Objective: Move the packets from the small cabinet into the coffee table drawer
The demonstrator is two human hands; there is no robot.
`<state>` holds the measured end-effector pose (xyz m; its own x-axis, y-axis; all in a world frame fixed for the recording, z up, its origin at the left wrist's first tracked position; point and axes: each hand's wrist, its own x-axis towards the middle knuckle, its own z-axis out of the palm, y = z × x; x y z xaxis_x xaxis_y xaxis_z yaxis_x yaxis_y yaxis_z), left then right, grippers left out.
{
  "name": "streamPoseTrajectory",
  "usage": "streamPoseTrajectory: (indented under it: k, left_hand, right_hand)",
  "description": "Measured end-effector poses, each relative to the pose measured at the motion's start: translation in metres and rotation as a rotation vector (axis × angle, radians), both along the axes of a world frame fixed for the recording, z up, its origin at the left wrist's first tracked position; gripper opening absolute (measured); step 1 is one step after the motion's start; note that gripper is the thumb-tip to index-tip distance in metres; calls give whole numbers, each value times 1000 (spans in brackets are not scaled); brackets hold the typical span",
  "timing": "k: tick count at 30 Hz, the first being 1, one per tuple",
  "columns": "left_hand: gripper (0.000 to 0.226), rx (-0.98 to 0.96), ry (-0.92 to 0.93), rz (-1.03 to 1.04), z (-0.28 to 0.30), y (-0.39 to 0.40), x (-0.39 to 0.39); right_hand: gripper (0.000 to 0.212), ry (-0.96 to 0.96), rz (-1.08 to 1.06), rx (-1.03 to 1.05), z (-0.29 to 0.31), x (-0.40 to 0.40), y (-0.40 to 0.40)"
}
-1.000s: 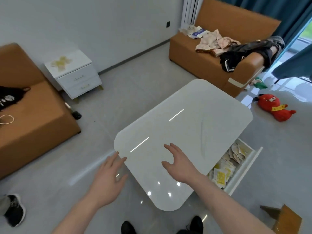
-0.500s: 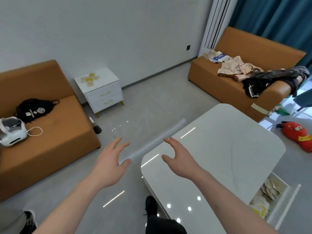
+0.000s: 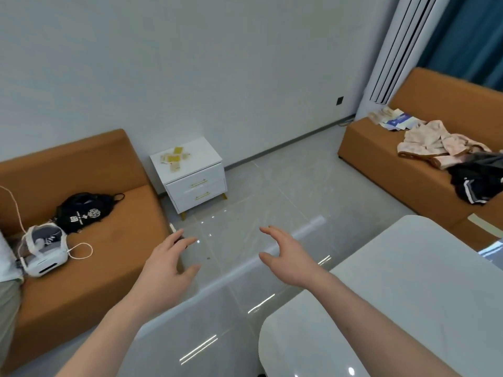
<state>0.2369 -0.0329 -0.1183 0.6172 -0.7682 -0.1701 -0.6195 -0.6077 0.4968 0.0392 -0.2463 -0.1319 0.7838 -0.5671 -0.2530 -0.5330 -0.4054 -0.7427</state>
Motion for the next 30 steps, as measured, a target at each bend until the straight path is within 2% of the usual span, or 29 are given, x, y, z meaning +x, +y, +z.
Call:
streamPoseTrajectory:
  k: [11,17,22,30]
  left_hand:
    - [54,-66,6,-5,-19,-60,193]
    - [56,-11,45,-32,-32,-92,302]
    - [58,20,82,-61,-35,-142,366]
    - [56,38,111,-44,-57,-242,470]
  right_hand:
    - [63,27,-9,-47,-4,187,-71]
    - [63,28,-62,-18,-8,272,-93]
    - [61,40,-108,1,-15,317,-123]
    - [62,63,-107,29,-34,419,-226]
